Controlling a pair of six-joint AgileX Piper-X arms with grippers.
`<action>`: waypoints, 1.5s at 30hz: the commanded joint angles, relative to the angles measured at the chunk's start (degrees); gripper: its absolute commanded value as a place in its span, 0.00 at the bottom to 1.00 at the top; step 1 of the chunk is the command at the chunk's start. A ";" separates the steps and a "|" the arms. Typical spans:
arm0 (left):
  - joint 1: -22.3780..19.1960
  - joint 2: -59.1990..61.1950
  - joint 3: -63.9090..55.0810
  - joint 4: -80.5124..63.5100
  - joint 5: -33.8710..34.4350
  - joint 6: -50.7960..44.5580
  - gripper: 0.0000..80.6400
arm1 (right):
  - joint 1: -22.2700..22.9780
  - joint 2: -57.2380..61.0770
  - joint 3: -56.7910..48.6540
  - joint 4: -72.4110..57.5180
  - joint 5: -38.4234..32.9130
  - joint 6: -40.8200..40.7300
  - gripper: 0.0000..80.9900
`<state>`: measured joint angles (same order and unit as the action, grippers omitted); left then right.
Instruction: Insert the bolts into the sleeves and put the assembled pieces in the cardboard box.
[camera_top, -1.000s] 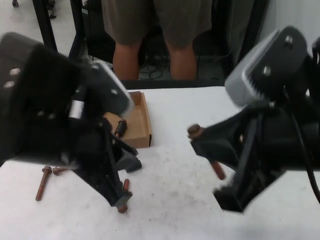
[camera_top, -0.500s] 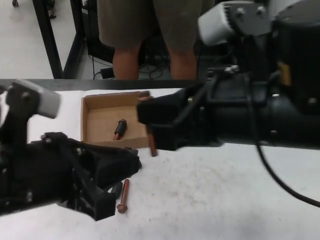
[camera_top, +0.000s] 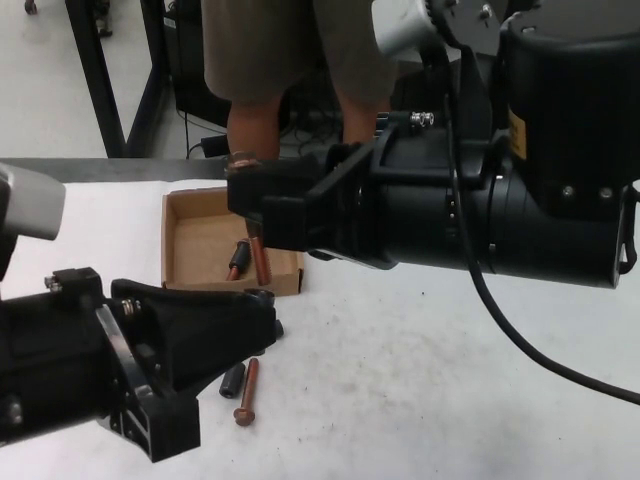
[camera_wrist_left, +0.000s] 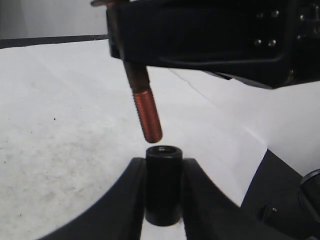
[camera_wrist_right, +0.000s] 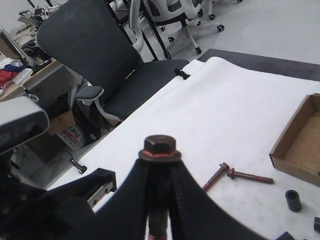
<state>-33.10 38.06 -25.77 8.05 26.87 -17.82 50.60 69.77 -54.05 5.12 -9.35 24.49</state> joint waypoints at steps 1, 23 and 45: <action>-0.14 -0.53 0.05 -1.00 0.26 -0.16 0.01 | -0.29 -0.17 -0.83 -1.35 -0.46 0.11 0.00; -0.14 -0.53 0.02 -4.51 -3.24 -0.16 0.01 | 0.86 -0.17 -0.83 -1.40 -1.30 2.56 0.00; -0.14 -0.53 0.02 -4.50 -10.51 -0.16 0.01 | 1.42 -1.39 -0.83 0.47 2.57 2.56 0.00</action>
<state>-33.25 38.05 -25.56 4.60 19.44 -17.82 51.95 69.51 -54.19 5.48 -6.60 27.08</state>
